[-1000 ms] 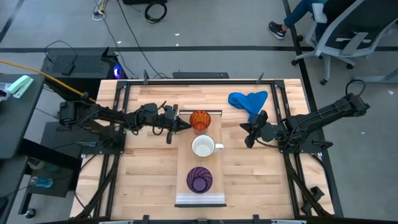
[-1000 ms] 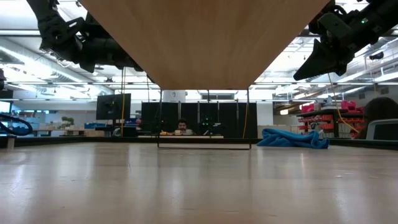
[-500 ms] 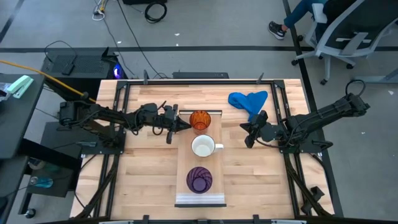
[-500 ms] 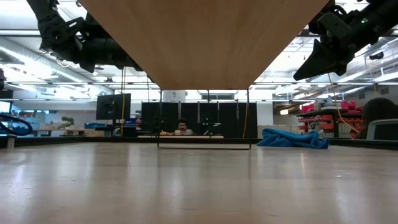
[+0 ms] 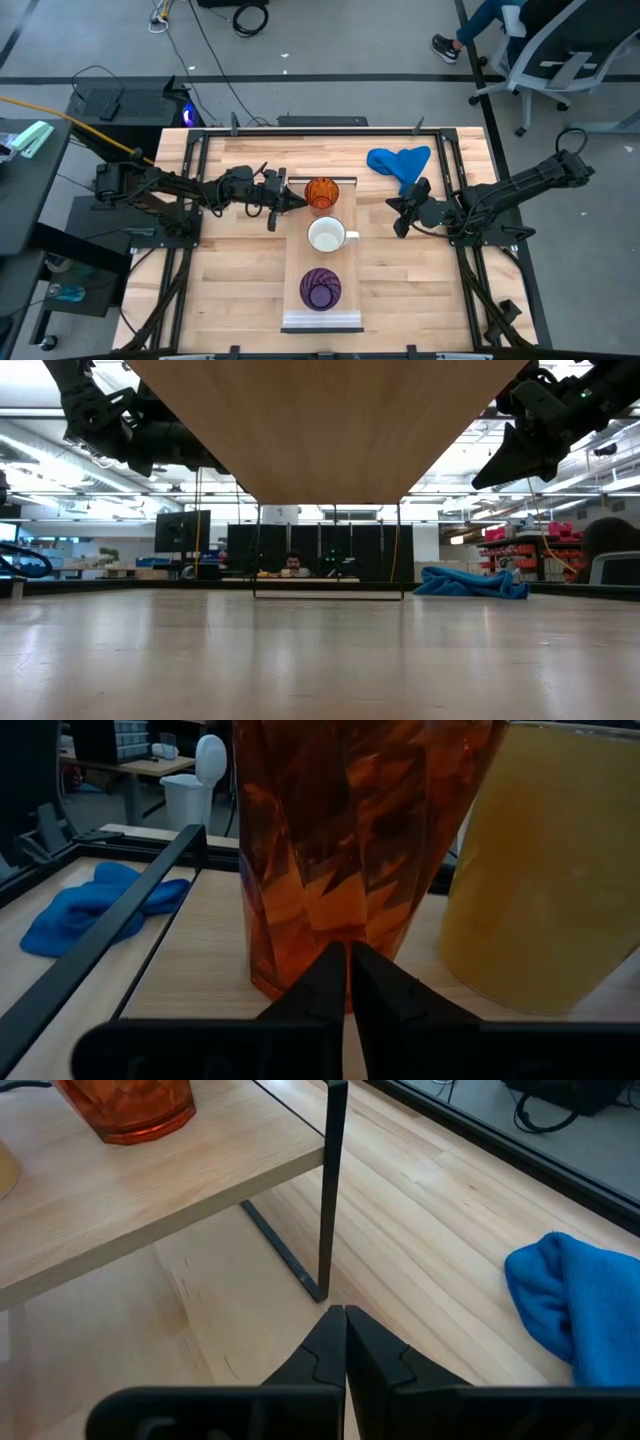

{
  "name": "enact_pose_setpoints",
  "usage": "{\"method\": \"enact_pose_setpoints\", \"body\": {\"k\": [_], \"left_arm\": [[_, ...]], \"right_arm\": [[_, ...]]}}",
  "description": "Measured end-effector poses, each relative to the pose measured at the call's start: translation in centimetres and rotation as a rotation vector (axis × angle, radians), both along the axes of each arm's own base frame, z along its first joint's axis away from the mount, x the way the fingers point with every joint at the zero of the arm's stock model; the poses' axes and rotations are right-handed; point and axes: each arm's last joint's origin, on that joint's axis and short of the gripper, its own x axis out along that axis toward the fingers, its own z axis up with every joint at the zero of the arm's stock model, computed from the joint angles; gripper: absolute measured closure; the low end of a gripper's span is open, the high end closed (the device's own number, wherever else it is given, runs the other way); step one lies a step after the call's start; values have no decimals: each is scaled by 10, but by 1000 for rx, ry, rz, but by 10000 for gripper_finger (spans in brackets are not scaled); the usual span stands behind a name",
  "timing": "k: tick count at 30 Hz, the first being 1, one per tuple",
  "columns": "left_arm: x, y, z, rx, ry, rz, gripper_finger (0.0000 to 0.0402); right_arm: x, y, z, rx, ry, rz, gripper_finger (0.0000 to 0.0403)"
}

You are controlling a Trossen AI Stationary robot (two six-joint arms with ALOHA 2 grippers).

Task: Stack small to large cups/mugs on shelf
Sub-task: Put the orange cup on the shelf

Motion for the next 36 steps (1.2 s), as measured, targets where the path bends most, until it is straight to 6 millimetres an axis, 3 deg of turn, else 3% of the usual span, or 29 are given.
{"method": "enact_pose_setpoints", "body": {"k": [7, 16, 28, 36], "left_arm": [[0, 0, 0, -1, 0, -4, 396], [0, 0, 0, 6, 0, -5, 368], [0, -1, 0, -1, -7, -23, 394], [0, -1, 2, 2, -22, -26, 377]], "right_arm": [[0, 0, 0, 1, -1, 0, 393], [0, 0, 0, 1, -1, -1, 393], [0, 0, 0, 2, -1, -2, 393], [0, 0, 0, 1, -1, -1, 393]]}}
